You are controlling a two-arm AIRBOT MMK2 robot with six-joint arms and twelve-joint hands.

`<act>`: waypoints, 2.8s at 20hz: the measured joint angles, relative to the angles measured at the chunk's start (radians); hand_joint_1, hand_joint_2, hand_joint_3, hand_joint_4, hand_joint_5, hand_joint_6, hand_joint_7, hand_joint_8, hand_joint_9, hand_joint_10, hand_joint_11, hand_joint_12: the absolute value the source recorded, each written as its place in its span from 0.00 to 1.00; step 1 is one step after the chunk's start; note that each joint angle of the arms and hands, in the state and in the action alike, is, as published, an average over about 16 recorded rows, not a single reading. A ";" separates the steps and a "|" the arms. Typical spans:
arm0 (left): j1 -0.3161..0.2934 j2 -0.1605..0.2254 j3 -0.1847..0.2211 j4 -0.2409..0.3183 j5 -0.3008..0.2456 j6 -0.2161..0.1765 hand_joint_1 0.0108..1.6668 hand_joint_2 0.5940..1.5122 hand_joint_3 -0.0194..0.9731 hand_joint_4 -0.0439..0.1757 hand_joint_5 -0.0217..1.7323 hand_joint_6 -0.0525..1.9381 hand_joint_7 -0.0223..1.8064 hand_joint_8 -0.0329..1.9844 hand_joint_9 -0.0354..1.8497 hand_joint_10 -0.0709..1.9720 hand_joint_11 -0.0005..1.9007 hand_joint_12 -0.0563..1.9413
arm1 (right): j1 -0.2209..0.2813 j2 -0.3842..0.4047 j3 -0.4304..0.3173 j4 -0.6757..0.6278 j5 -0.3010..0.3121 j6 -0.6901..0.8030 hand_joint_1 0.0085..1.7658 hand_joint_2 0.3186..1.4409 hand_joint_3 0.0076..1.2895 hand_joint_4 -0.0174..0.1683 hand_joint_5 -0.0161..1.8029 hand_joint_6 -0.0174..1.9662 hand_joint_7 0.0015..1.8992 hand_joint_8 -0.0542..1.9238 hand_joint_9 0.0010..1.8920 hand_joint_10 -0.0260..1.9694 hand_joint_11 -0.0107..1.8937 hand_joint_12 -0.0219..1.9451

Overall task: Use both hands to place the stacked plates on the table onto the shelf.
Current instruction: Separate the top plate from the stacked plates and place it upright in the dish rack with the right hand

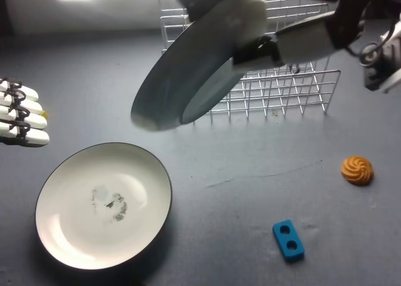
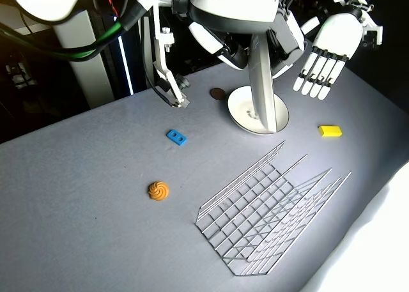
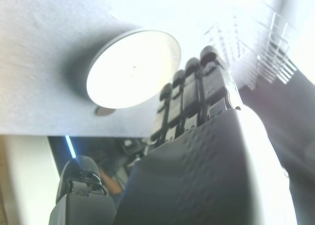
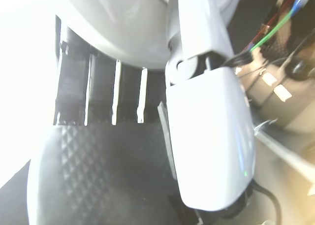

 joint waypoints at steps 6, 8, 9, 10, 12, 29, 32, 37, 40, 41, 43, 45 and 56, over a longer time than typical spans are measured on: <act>-0.004 -0.002 -0.005 0.002 -0.001 0.000 0.00 0.47 0.04 0.21 0.03 0.04 0.04 0.02 0.05 0.04 0.03 0.04 | 0.081 0.014 0.075 -0.114 -0.074 0.311 0.76 0.61 0.00 0.05 0.48 0.51 0.52 0.50 0.48 0.65 0.38 0.70; -0.006 -0.003 -0.007 0.004 -0.002 0.000 0.00 0.47 0.04 0.21 0.03 0.04 0.04 0.02 0.04 0.04 0.03 0.04 | 0.101 0.014 0.097 -0.108 -0.099 0.352 0.76 0.61 0.00 0.06 0.47 0.51 0.52 0.50 0.48 0.65 0.38 0.70; -0.006 -0.003 -0.008 0.004 -0.002 0.000 0.00 0.47 0.04 0.21 0.03 0.04 0.04 0.02 0.04 0.04 0.03 0.04 | 0.110 0.013 0.107 -0.101 -0.111 0.365 0.76 0.61 0.00 0.06 0.47 0.51 0.52 0.50 0.48 0.65 0.38 0.70; -0.007 -0.003 -0.009 0.005 -0.002 0.000 0.00 0.47 0.04 0.21 0.03 0.04 0.04 0.02 0.04 0.04 0.03 0.04 | 0.119 0.012 0.118 -0.092 -0.124 0.374 0.76 0.61 0.00 0.06 0.47 0.51 0.52 0.50 0.48 0.65 0.38 0.70; -0.009 -0.004 -0.010 0.007 -0.002 0.000 0.00 0.47 0.04 0.21 0.03 0.04 0.04 0.02 0.04 0.04 0.03 0.04 | 0.135 0.008 0.137 -0.071 -0.148 0.388 0.77 0.62 0.00 0.06 0.47 0.51 0.52 0.50 0.49 0.65 0.38 0.70; -0.024 -0.015 -0.012 0.026 -0.003 0.000 0.00 0.47 0.04 0.21 0.02 0.04 0.03 0.02 0.04 0.04 0.02 0.04 | 0.073 -0.074 0.316 0.228 -0.216 0.389 0.77 0.64 0.00 0.05 0.47 0.50 0.52 0.50 0.48 0.66 0.38 0.72; -0.027 -0.018 -0.012 0.029 -0.004 0.000 0.00 0.47 0.04 0.21 0.02 0.04 0.04 0.02 0.04 0.04 0.02 0.04 | 0.035 -0.094 0.351 0.278 -0.198 0.387 0.77 0.65 0.00 0.05 0.47 0.50 0.52 0.49 0.49 0.65 0.39 0.72; -0.031 -0.022 -0.012 0.033 -0.004 0.000 0.00 0.47 0.04 0.21 0.02 0.04 0.04 0.02 0.04 0.04 0.02 0.04 | -0.015 -0.130 0.408 0.354 -0.174 0.384 0.77 0.65 0.00 0.05 0.47 0.50 0.52 0.49 0.49 0.65 0.39 0.72; -0.033 -0.025 -0.012 0.035 -0.004 0.000 0.00 0.47 0.04 0.21 0.03 0.04 0.04 0.02 0.04 0.04 0.02 0.04 | -0.035 -0.152 0.437 0.397 -0.161 0.383 0.77 0.66 0.00 0.05 0.47 0.50 0.52 0.49 0.49 0.65 0.39 0.72; -0.034 -0.026 -0.012 0.036 -0.004 0.000 0.00 0.47 0.04 0.21 0.03 0.04 0.03 0.02 0.04 0.04 0.02 0.04 | -0.039 -0.159 0.445 0.410 -0.157 0.382 0.77 0.66 0.00 0.05 0.46 0.50 0.52 0.49 0.49 0.65 0.39 0.71; -0.035 -0.028 -0.013 0.037 -0.004 0.000 0.00 0.47 0.04 0.21 0.03 0.04 0.03 0.02 0.04 0.04 0.02 0.04 | -0.045 -0.173 0.461 0.433 -0.149 0.382 0.77 0.66 0.00 0.05 0.46 0.50 0.52 0.50 0.49 0.65 0.39 0.71; -0.036 -0.030 -0.014 0.038 -0.004 0.000 0.00 0.47 0.04 0.21 0.03 0.04 0.03 0.02 0.04 0.04 0.02 0.04 | -0.052 -0.188 0.478 0.457 -0.143 0.381 0.77 0.66 0.00 0.05 0.46 0.50 0.51 0.50 0.49 0.65 0.39 0.71; -0.036 -0.037 -0.022 0.042 -0.003 0.000 0.00 0.47 0.04 0.21 0.03 0.04 0.03 0.02 0.04 0.04 0.02 0.04 | -0.105 -0.248 0.548 0.552 -0.134 0.380 0.77 0.67 0.00 0.05 0.44 0.51 0.51 0.51 0.48 0.66 0.39 0.71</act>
